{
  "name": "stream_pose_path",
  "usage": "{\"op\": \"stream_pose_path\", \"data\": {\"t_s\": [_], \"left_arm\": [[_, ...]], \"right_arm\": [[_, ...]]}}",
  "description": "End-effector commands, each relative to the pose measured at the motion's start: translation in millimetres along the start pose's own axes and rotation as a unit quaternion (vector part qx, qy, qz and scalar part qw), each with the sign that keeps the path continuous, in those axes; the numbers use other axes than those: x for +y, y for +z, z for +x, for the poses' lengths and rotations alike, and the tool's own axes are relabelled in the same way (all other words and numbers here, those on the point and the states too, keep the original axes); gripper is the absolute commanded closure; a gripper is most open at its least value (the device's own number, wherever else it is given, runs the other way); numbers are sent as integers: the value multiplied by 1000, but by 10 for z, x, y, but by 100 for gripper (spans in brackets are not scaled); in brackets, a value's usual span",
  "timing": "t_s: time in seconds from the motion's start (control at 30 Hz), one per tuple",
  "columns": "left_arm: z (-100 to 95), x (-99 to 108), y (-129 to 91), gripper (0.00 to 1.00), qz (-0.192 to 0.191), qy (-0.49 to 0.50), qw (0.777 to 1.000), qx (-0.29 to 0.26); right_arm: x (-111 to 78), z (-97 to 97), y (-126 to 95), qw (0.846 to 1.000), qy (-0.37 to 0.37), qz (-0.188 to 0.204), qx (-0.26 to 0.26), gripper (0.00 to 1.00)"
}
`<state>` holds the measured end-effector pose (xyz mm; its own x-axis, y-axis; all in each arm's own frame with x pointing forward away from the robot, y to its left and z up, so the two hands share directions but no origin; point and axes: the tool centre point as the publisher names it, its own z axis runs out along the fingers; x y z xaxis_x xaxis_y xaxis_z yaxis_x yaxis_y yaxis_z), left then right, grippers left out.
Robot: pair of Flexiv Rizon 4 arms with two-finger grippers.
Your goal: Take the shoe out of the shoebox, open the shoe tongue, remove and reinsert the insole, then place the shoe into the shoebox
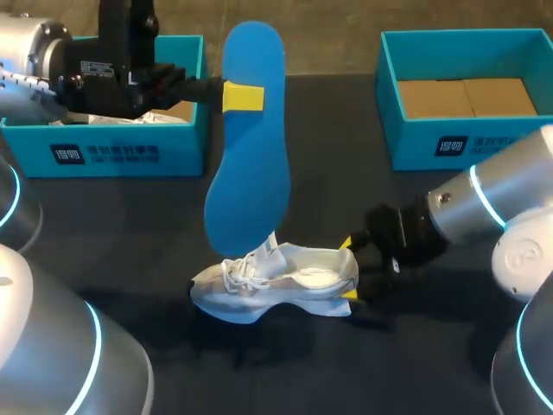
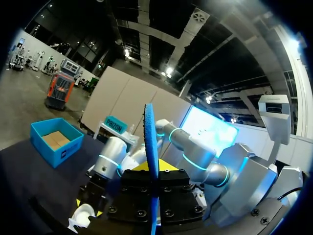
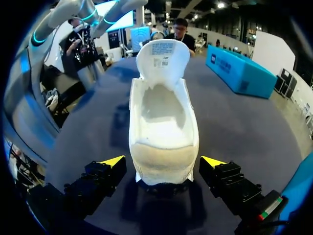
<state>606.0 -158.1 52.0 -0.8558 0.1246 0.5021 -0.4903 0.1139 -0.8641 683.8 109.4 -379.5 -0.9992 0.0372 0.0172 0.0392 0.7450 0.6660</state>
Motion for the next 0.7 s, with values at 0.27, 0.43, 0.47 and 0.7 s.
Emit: {"op": "stream_pose_path", "data": {"t_s": [0.27,0.43,0.47,0.7], "left_arm": [[0,4,7,100,-1,-1,1000,-1],[0,4,7,100,-1,-1,1000,-1],[0,4,7,100,-1,-1,1000,-1],[0,4,7,100,-1,-1,1000,-1]], "right_arm": [[287,57,-84,960,0,281,6,0],[353,77,-52,944,4,331,3,0],[360,84,-52,943,5,333,1,0],[393,101,-20,929,10,369,5,0]]}}
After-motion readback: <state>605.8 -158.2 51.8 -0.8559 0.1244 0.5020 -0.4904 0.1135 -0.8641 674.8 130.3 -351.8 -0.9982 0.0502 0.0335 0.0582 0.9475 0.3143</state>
